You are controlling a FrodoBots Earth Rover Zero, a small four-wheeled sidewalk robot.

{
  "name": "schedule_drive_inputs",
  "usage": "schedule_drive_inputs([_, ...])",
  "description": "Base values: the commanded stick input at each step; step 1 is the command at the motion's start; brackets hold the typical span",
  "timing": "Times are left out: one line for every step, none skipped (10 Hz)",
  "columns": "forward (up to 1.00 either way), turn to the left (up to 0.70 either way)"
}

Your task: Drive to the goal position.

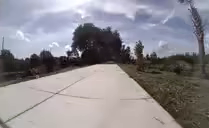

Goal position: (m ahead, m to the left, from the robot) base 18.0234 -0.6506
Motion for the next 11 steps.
schedule_drive_inputs([0.85, 0.00])
schedule_drive_inputs([0.85, 0.00])
schedule_drive_inputs([0.85, 0.00])
schedule_drive_inputs([0.85, 0.00])
schedule_drive_inputs([0.85, 0.00])
schedule_drive_inputs([0.85, 0.00])
schedule_drive_inputs([0.85, 0.00])
schedule_drive_inputs([0.85, 0.00])
schedule_drive_inputs([0.85, -0.25])
schedule_drive_inputs([0.85, -0.34])
schedule_drive_inputs([0.85, -0.20])
